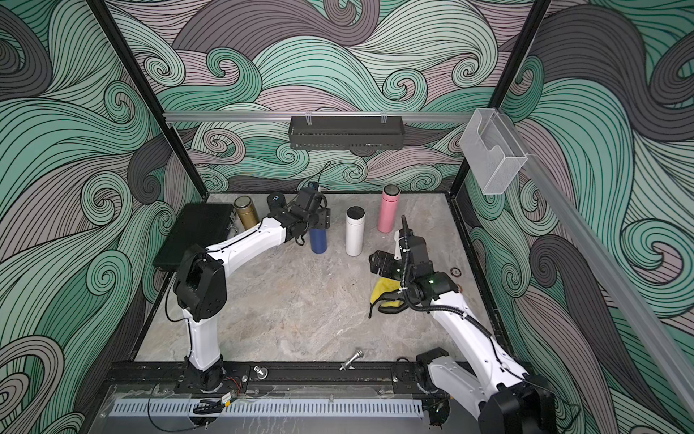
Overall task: Wipe the surface of the thermos
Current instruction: Pick up the thermos from the center of the board.
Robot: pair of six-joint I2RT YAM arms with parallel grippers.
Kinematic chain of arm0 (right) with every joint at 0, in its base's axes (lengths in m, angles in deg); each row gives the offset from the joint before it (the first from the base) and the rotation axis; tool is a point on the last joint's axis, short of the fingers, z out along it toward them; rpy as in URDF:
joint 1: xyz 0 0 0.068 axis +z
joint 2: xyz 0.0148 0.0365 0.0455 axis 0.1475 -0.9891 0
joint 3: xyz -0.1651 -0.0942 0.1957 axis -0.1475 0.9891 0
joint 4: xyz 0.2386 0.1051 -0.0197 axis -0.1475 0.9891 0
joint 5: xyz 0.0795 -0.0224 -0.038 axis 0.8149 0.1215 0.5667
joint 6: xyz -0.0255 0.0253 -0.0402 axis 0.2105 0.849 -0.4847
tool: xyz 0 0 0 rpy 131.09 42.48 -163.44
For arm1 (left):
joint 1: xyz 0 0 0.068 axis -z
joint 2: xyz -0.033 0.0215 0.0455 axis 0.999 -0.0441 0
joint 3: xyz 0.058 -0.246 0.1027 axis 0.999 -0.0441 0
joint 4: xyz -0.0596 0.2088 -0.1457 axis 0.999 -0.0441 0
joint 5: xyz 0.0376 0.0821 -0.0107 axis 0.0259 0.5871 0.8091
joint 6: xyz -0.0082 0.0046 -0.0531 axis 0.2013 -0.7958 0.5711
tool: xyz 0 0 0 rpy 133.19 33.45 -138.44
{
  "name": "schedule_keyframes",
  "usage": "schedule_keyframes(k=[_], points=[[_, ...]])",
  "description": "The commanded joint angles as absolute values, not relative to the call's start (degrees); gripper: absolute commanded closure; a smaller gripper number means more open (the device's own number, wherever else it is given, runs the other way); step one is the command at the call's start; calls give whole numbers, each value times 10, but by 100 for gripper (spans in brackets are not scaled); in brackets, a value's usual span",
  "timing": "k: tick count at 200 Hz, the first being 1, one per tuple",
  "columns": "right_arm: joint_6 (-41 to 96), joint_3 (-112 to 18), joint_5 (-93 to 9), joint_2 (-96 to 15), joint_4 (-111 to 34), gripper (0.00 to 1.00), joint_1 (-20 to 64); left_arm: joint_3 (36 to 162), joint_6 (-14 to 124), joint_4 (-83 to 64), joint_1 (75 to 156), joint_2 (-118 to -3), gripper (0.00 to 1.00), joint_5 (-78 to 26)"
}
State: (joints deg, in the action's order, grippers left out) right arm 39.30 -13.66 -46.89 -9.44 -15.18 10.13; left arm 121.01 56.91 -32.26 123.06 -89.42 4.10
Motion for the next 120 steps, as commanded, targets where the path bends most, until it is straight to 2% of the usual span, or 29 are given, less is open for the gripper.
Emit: schedule_keyframes(k=[1,10,26,36,43,50,56,86,120], points=[[399,-144,-471,-86,-155,10,96,1226,565,-319,1229,-906,27,46],[399,-144,-471,-85,-155,10,96,1222,566,-318,1228,-905,27,47],[398,-148,-471,-86,-152,10,96,1219,566,-318,1228,-902,34,46],[397,-148,-472,-87,-152,11,95,1218,565,-320,1229,-901,45,47],[397,-148,-472,-87,-152,10,95,1218,565,-321,1228,-900,57,48],[398,-147,-474,-89,-154,10,95,1218,564,-323,1229,-899,87,52],[400,-146,-476,-91,-154,11,95,1218,563,-327,1228,-897,100,55],[418,-153,-511,-114,-130,10,93,1210,559,-357,1229,-864,100,68],[424,-138,-572,-125,-98,9,94,1147,573,-395,1236,-749,100,52]])
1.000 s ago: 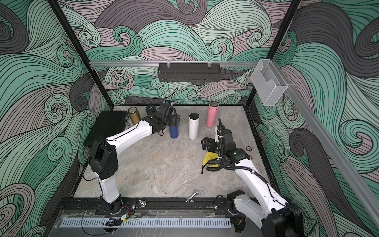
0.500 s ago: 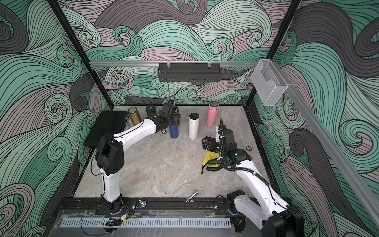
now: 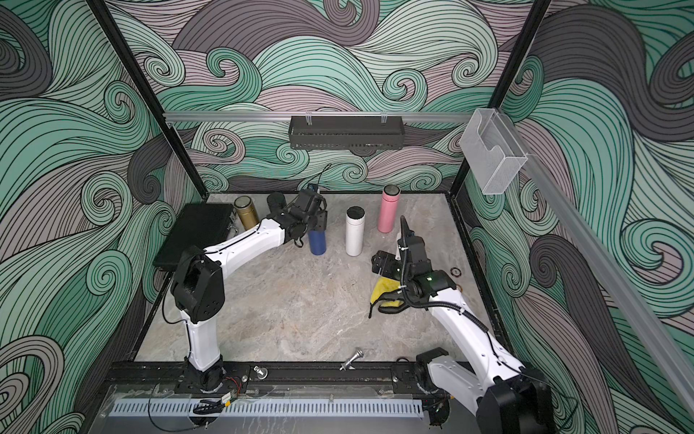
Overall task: Wipe the surface of the thermos
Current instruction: Pick up the thermos from the center of the board.
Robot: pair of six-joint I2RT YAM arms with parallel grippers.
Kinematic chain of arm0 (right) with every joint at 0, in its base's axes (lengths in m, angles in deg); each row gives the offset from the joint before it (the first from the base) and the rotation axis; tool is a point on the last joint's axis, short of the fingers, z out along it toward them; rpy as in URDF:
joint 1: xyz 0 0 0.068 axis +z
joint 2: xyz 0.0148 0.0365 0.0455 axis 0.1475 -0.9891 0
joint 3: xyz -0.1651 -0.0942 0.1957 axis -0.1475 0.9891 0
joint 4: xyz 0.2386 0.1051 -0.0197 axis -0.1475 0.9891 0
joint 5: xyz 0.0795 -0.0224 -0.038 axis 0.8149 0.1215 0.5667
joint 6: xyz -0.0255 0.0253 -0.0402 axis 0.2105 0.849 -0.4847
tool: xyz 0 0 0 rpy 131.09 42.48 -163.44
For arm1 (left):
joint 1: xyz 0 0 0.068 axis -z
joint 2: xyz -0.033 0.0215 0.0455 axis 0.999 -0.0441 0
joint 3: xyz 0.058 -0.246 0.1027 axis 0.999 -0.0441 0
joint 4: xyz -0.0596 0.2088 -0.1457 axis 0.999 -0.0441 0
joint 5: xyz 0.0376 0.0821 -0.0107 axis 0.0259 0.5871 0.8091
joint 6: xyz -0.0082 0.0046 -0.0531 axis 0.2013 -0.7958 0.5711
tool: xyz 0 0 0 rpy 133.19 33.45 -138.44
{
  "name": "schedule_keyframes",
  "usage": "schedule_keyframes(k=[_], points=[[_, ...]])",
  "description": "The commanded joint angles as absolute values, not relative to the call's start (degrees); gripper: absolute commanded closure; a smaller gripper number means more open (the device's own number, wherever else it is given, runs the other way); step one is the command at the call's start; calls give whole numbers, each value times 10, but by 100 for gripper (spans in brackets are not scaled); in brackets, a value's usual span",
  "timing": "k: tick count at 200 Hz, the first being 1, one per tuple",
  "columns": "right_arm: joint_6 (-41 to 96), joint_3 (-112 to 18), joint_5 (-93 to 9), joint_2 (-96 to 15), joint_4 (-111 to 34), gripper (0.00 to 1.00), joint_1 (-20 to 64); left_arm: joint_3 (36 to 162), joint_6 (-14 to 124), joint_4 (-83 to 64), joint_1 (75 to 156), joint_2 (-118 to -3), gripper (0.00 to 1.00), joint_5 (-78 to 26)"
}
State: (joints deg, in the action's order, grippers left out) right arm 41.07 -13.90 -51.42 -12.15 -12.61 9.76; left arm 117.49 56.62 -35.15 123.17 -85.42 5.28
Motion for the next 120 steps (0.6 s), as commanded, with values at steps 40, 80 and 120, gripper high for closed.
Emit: schedule_keyframes(k=[40,80,120], points=[[423,-121,-621,-153,-66,7,94,1077,601,-454,1258,-632,100,0],[441,-120,-641,-189,-61,5,88,993,626,-462,1268,-526,100,-31],[413,-128,-647,-226,-69,3,70,958,628,-466,1268,-484,100,-23]])
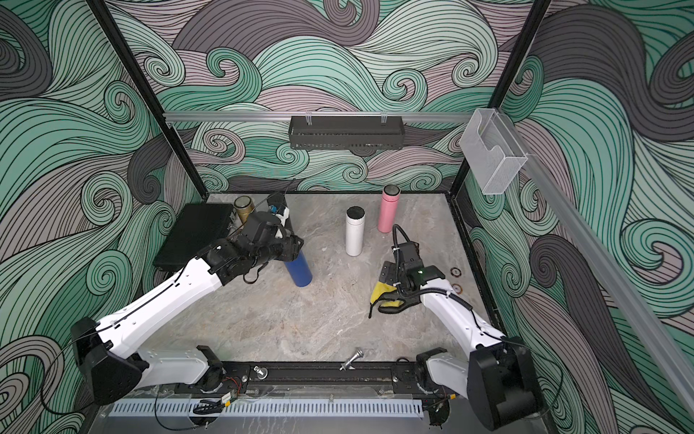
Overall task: Wipe the surface of the thermos
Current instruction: Pick up the thermos from the center of the board, then pick up the cleaning item at the center of the board.
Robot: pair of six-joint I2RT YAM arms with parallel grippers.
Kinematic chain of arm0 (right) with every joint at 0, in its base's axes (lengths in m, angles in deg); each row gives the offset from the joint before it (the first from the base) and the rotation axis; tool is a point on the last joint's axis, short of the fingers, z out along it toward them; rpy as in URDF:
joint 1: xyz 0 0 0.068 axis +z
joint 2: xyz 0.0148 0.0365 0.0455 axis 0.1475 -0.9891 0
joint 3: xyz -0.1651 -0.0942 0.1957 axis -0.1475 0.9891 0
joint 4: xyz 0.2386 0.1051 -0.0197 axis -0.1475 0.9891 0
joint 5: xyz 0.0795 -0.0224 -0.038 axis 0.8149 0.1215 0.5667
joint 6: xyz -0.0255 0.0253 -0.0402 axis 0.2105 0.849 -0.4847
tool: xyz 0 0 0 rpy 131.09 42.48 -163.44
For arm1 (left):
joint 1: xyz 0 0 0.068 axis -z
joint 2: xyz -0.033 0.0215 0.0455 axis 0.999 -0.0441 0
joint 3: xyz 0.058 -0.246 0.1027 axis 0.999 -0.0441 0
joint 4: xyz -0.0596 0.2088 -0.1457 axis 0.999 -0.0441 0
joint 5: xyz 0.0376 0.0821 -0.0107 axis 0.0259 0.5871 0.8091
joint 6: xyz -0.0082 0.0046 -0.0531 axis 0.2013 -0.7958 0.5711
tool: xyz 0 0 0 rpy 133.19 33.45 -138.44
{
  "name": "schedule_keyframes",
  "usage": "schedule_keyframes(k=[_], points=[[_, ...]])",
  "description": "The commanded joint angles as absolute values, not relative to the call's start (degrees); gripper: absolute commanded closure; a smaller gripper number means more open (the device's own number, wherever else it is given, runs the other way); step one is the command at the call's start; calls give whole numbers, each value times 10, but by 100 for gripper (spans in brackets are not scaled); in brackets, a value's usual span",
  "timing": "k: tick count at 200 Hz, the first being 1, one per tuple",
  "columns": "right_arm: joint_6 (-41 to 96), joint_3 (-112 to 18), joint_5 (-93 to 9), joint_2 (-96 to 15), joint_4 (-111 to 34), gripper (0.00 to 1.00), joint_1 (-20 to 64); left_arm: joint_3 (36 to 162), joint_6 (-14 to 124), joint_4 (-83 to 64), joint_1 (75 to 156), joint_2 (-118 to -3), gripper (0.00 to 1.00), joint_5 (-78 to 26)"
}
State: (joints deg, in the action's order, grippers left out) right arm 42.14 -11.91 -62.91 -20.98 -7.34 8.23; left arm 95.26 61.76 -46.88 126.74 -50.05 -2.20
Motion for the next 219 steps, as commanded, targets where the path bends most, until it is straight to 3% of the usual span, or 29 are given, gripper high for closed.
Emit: schedule_keyframes(k=[1,62,219], points=[[413,-128,-646,-227,-70,3,70,958,628,-467,1268,-484,100,-23],[400,-158,-605,-302,-64,0,63,947,637,-460,1268,-490,100,-1],[408,-157,-640,-400,-31,2,63,948,630,-439,1264,-510,100,22]])
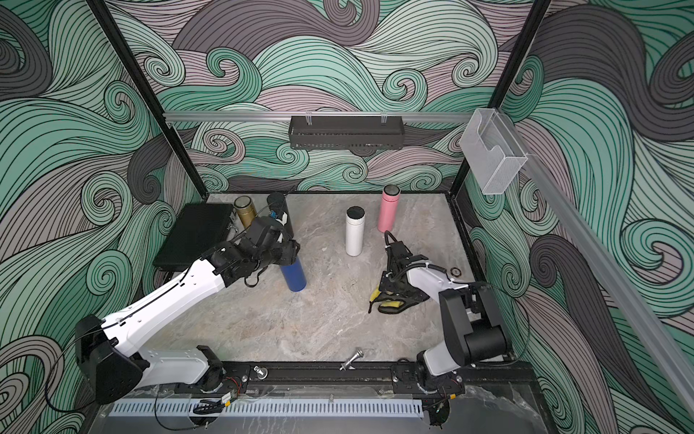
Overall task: Wipe the surface of the thermos
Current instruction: Pick up the cleaning item at the center of the board.
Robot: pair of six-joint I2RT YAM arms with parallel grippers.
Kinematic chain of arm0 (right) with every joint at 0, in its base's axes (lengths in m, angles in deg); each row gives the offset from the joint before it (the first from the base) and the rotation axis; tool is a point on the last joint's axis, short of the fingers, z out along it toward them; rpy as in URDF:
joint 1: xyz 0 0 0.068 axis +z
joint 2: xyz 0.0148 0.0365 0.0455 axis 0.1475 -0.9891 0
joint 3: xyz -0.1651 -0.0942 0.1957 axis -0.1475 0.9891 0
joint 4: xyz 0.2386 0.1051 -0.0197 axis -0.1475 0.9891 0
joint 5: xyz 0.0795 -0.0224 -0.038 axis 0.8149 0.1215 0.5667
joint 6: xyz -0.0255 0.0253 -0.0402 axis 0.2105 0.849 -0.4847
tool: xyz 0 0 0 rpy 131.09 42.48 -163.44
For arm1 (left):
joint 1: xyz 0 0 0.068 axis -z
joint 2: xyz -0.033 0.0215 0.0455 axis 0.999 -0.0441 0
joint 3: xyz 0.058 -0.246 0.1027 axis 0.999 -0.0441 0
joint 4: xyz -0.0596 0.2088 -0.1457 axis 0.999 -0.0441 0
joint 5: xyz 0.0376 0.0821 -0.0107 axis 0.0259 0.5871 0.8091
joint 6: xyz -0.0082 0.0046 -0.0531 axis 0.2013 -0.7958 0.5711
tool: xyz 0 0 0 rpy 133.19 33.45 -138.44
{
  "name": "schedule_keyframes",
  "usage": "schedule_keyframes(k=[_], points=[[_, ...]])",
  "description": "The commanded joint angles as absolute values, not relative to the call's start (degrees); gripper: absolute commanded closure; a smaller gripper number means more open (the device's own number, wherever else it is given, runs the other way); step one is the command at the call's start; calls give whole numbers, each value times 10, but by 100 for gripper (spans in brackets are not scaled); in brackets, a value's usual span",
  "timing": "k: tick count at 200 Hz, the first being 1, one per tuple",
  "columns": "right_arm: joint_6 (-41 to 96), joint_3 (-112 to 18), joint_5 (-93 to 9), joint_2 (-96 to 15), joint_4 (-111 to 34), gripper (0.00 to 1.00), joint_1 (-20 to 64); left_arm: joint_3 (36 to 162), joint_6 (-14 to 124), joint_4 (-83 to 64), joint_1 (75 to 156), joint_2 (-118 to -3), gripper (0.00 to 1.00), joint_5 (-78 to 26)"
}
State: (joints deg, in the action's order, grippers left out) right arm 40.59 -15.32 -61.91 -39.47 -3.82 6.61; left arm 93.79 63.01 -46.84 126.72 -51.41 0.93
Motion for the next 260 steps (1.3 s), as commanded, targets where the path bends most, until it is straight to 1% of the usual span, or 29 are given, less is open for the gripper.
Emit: schedule_keyframes(k=[1,24,42,73,113,153,195,242,260], points=[[408,-157,-641,-400,-31,2,63,948,630,-439,1264,-511,100,22],[422,-161,-654,-405,-25,5,66,948,631,-436,1264,-514,100,21],[443,-164,-680,-402,-18,1,79,950,633,-438,1264,-520,100,19],[472,-156,-703,-385,-15,1,88,954,632,-442,1263,-523,100,17],[507,-146,-676,-351,-29,1,93,952,629,-442,1258,-517,100,17],[550,-121,-637,-364,-63,1,94,946,633,-440,1254,-509,100,9],[556,-114,-642,-383,-74,1,97,945,634,-436,1253,-504,100,1],[550,-117,-655,-392,-83,12,111,940,635,-431,1252,-514,100,3],[543,-115,-656,-390,-89,21,113,937,634,-425,1252,-516,100,2]])
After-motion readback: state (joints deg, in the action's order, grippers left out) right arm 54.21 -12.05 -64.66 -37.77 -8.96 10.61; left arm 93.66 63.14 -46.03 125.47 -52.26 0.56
